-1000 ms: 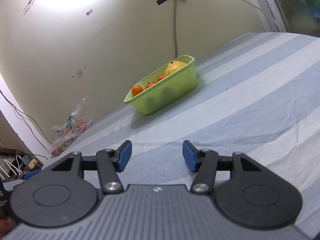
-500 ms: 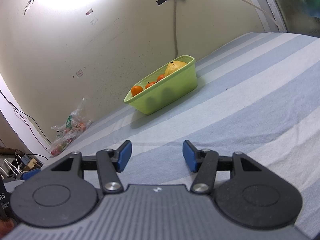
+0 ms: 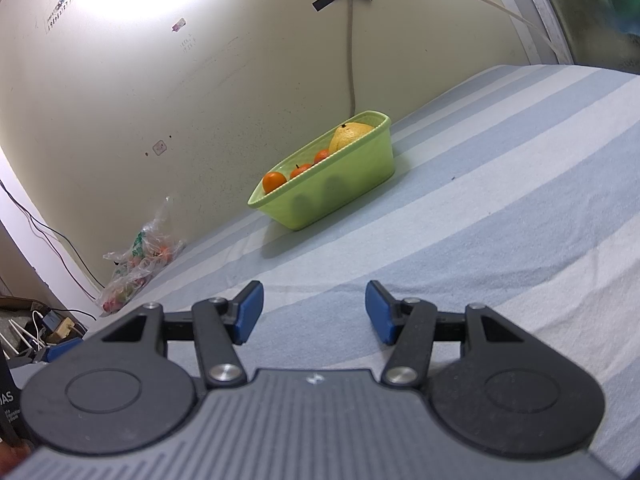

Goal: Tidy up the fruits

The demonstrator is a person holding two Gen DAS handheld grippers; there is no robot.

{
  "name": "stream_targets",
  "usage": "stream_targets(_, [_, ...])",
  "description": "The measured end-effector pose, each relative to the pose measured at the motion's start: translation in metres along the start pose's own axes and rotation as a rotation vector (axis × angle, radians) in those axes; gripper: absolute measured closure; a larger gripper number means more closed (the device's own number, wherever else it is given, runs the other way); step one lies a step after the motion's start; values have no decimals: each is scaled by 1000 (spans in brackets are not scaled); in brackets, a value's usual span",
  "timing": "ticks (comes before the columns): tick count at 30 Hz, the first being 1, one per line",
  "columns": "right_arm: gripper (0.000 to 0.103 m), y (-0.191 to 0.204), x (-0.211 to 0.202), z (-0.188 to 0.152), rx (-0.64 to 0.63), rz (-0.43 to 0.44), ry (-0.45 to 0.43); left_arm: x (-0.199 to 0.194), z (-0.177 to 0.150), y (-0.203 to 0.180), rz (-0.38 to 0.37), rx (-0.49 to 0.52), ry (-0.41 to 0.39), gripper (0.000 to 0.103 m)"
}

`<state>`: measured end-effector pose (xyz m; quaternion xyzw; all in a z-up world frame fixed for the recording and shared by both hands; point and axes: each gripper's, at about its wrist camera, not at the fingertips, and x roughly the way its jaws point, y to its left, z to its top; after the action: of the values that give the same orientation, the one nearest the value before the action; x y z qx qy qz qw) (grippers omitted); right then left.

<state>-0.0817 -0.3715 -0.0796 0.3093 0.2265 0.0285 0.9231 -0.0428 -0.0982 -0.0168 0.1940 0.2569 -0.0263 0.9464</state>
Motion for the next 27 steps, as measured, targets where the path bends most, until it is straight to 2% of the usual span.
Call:
stream_targets(20, [44,-1,0,0,0,0,0,-1,-1,-5,-15,23,2,0])
stream_targets(27, [44,-1,0,0,0,1,0,1,0,-6,-65,14,30,0])
